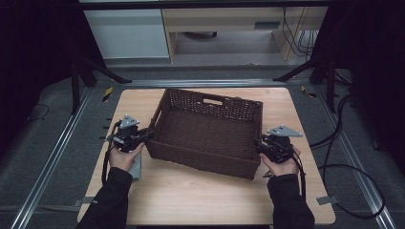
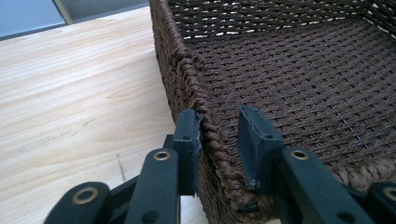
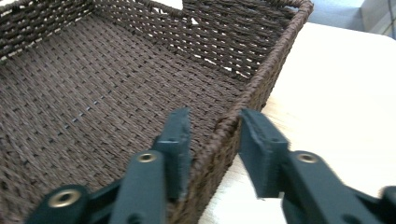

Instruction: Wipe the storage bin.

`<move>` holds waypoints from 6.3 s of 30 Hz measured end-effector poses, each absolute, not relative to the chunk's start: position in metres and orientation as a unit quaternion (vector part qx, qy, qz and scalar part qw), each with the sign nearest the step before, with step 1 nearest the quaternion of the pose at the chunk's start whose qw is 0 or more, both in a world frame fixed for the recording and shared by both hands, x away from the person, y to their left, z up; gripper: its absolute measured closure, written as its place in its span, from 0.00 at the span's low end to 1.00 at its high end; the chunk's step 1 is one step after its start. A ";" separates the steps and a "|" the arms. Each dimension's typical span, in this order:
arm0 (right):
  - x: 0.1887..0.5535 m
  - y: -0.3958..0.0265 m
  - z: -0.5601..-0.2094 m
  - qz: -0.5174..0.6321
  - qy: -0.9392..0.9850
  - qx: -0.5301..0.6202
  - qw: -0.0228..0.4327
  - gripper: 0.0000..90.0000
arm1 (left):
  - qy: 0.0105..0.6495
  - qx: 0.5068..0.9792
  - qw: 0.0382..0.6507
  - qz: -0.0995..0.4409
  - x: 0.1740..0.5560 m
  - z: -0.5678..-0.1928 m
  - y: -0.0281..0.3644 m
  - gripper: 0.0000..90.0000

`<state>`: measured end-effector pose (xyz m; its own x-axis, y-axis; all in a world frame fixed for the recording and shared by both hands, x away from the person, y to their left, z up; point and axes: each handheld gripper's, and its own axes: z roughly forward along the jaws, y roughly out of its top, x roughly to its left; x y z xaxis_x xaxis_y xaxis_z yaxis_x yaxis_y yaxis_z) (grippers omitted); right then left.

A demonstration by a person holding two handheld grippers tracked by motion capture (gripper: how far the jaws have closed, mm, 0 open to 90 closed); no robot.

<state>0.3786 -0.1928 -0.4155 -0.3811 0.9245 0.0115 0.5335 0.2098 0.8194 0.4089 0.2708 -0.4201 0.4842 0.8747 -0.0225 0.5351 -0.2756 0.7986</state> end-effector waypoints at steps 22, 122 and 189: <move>0.386 -0.200 -0.417 0.380 0.746 0.486 0.251 0.72 | 0.427 0.788 0.383 0.225 0.385 -0.425 0.261 0.70; 0.378 -0.224 -0.423 0.397 0.742 0.485 0.239 0.57 | 0.461 0.782 0.370 0.197 0.343 -0.454 0.333 0.90; 0.395 -0.211 -0.427 0.386 0.778 0.453 0.203 0.80 | 0.465 0.799 0.353 0.144 0.422 -0.457 0.306 0.92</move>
